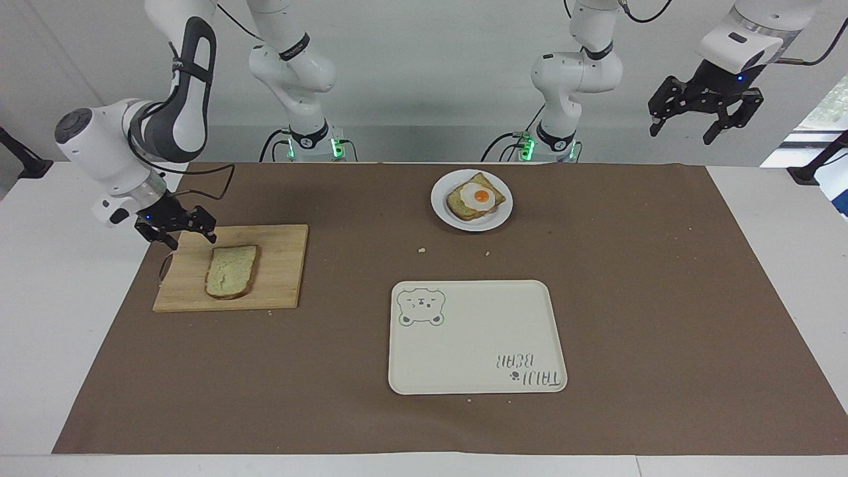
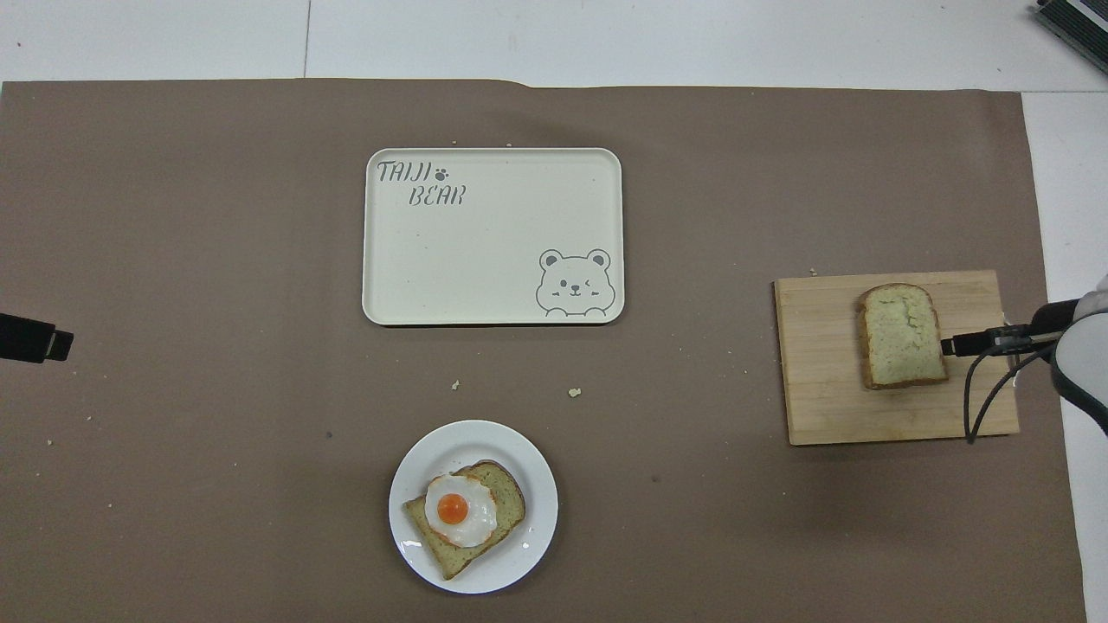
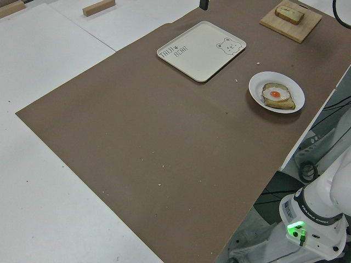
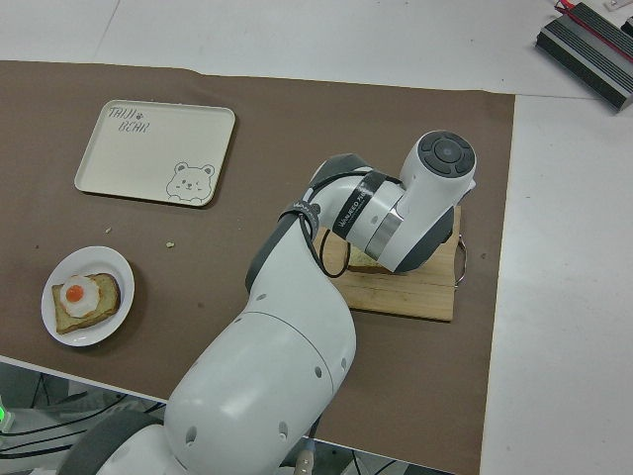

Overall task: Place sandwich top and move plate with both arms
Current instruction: 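Move the right gripper to the bread slice on the wooden board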

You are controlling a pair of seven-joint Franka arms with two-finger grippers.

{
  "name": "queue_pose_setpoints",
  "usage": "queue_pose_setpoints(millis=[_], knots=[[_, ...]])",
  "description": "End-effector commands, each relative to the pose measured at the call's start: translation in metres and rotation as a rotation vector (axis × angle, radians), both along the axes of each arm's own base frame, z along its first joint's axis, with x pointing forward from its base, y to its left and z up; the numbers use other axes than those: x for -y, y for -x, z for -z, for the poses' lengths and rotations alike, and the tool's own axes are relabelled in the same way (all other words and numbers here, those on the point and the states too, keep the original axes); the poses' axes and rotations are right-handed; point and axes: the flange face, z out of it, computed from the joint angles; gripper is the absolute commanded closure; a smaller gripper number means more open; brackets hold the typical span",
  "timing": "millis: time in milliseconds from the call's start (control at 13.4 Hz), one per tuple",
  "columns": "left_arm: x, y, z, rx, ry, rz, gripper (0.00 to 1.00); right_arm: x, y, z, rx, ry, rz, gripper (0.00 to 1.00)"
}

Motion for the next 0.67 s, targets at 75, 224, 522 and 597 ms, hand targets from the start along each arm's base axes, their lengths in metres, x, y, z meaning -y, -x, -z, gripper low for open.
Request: queue_pose_setpoints(millis=[75, 224, 522, 597], knots=[[-0.003, 0.010, 0.001, -0.013, -0.006, -0.011, 0.00, 0.008, 0.006, 0.033, -0.007, -0.054, 0.034, 0.36], [0.000, 0.011, 0.000, -0.011, -0.007, -0.011, 0.00, 0.010, 0.008, 0.040, 0.012, -0.048, 0.046, 0.50], [-0.004, 0.010, -0.001, -0.007, -0.006, -0.014, 0.00, 0.010, 0.007, 0.053, 0.017, -0.050, 0.059, 0.75], [-0.005, 0.010, -0.001, -0.006, -0.006, -0.014, 0.00, 0.005, 0.006, 0.054, 0.010, -0.053, 0.058, 1.00]])
